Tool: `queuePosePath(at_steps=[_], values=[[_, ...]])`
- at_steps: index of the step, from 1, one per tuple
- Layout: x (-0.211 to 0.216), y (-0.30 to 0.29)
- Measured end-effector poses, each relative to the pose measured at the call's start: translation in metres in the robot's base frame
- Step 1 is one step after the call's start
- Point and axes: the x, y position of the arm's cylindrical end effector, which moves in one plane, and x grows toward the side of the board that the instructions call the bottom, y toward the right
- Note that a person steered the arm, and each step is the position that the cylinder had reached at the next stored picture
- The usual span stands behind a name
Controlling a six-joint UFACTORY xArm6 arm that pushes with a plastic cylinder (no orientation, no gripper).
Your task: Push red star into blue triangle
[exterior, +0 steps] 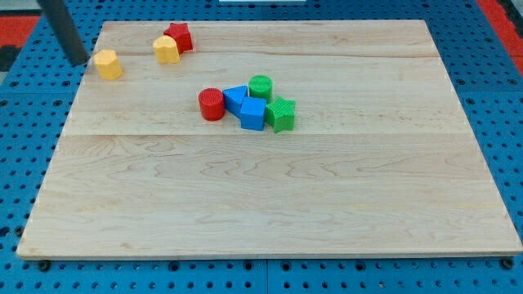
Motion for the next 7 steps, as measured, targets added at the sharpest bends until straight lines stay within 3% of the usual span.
queuePosePath(at_steps=[2, 3, 4, 5, 6, 7], values=[[0.096, 0.153], [0.099, 0.216], [0.09, 0.138], [0.065, 0.021], [-0.025, 0.013], [-0.047, 0.102]])
